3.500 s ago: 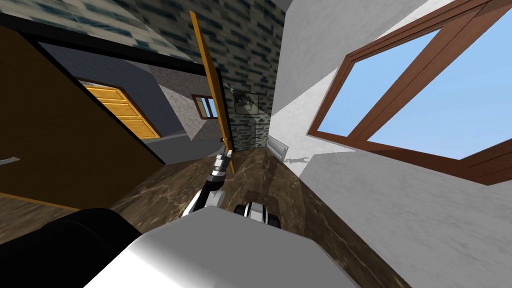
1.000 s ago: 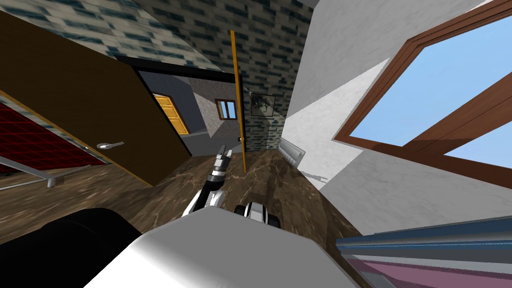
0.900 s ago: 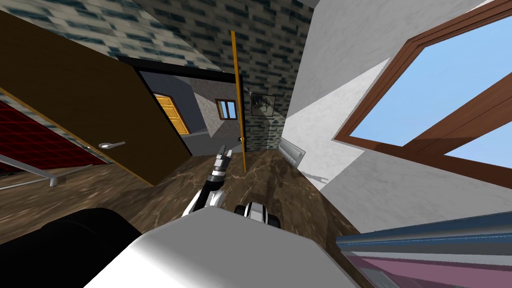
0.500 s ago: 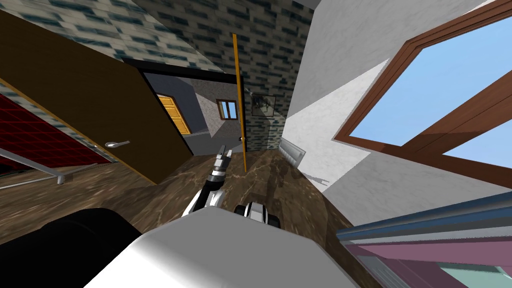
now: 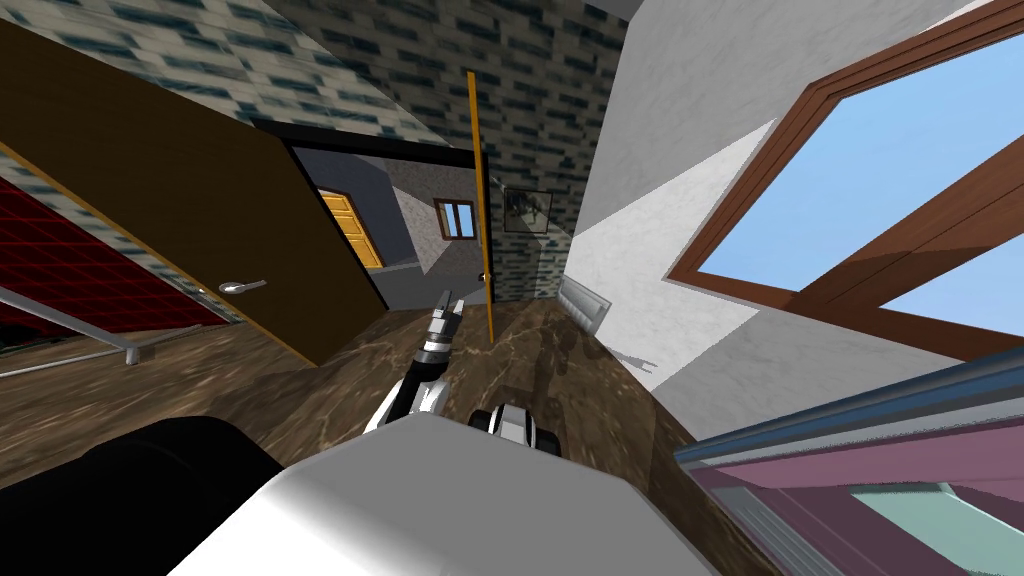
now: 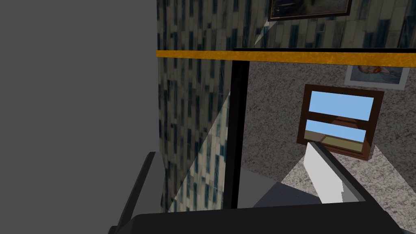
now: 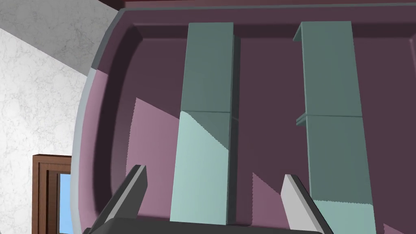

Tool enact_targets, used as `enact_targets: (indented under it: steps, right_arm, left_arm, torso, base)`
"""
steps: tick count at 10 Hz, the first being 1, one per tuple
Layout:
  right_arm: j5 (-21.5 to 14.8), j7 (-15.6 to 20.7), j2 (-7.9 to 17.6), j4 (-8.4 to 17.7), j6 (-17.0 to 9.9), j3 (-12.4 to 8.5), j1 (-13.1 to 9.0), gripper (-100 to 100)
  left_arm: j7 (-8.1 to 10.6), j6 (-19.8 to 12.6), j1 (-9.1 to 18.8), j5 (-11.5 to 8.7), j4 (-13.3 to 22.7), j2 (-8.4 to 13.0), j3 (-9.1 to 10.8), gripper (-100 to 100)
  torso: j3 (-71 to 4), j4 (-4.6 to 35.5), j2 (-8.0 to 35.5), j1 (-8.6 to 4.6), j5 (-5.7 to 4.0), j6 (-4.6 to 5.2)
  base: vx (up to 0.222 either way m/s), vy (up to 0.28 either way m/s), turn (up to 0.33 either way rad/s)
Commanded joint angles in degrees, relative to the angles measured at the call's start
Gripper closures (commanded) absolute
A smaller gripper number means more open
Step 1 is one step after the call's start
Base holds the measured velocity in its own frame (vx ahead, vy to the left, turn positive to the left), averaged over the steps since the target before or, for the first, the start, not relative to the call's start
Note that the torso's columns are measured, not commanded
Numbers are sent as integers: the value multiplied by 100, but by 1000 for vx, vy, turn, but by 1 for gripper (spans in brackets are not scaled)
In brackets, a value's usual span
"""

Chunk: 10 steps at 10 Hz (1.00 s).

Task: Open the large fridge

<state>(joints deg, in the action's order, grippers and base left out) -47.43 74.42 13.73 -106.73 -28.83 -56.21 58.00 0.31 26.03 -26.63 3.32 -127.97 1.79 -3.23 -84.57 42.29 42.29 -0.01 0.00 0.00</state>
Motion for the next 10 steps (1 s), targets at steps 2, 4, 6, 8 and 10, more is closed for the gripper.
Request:
enact_targets:
  steps: [2,4,6,8,10]
  right_arm:
    - [-393,36,34,349,-26,258,-417,-100]
    - [-592,91,86,542,-80,451,-667,-100]
    - [-526,91,107,519,-80,407,-617,-100]
    - [-152,129,267,454,-36,325,-324,-100]
    - [220,167,427,390,8,244,-32,-100]
  left_arm:
    - [0,0,0,0,0,0,0,0]
    - [0,0,0,0,0,0,0,0]
    - [0,0,0,0,0,0,0,0]
    - [0,0,-1,0,0,0,0,0]
    - [0,0,-1,0,0,0,0,0]
  torso:
    - [0,0,0,2,0,-1]
    - [1,0,2,2,1,0]
    - [-3,-1,-5,3,2,2]
    - [-8,-4,-13,4,2,1]
    - [-8,-4,-12,5,2,0]
  base:
    - [-31,-3,19]
    - [-36,1,23]
    - [-7,0,3]
    - [41,11,-39]
    - [68,17,-39]
